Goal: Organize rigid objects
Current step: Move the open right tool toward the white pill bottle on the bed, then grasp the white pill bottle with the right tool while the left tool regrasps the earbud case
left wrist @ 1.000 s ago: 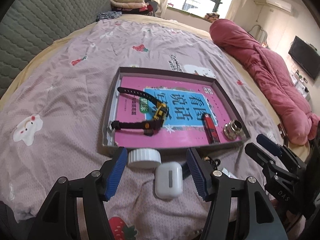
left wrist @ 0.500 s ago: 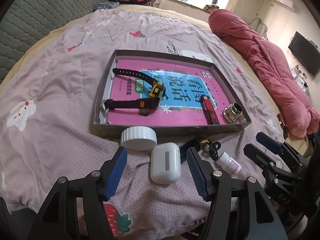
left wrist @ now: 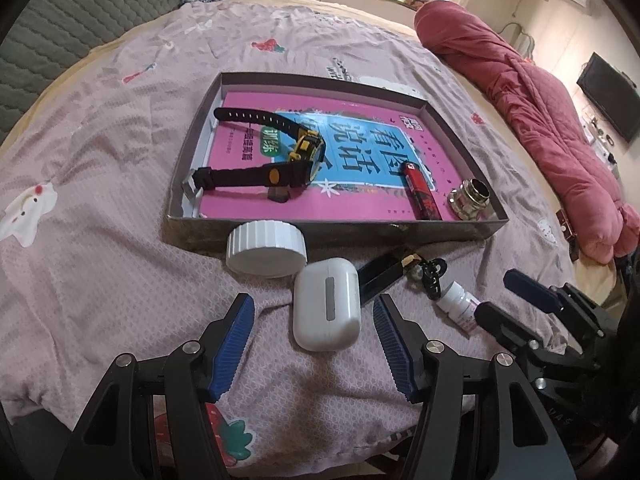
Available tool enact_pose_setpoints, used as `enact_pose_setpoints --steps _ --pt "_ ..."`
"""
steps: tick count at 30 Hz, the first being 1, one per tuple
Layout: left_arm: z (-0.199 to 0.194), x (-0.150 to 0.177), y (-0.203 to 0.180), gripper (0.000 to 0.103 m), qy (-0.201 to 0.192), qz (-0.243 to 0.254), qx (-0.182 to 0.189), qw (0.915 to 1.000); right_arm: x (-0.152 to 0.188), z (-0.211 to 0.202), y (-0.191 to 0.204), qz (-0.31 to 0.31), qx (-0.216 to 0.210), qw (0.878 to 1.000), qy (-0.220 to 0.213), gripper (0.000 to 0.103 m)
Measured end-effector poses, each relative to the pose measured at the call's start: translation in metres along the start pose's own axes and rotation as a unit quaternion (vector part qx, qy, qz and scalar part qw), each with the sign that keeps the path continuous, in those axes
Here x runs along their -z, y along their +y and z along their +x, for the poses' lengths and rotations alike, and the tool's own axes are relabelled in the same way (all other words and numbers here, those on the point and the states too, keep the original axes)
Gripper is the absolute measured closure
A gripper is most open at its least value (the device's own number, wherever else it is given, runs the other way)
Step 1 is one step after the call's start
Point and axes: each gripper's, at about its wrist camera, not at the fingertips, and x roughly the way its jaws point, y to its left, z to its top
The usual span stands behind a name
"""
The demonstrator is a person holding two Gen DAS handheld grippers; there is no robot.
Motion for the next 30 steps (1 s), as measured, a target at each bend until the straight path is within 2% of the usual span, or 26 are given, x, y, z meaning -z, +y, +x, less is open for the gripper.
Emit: enact_pose_setpoints --steps 4,23,30 --pt "0.004 0.000 0.001 0.039 0.005 -0.003 0.002 1.0000 0.004 0.007 0.001 -0.003 0.006 1.000 0.016 0.050" --pt "0.032 0.000 0.007 0.039 0.032 -0.025 0.017 0.9990 0.009 0.020 0.000 -0.007 0.001 0.999 0.035 0.050" --pt "0.040 -0.003 0.012 0.039 0.033 -0.043 0.034 0.9980 0.011 0.027 0.000 -0.010 -0.002 0.999 0.043 0.049"
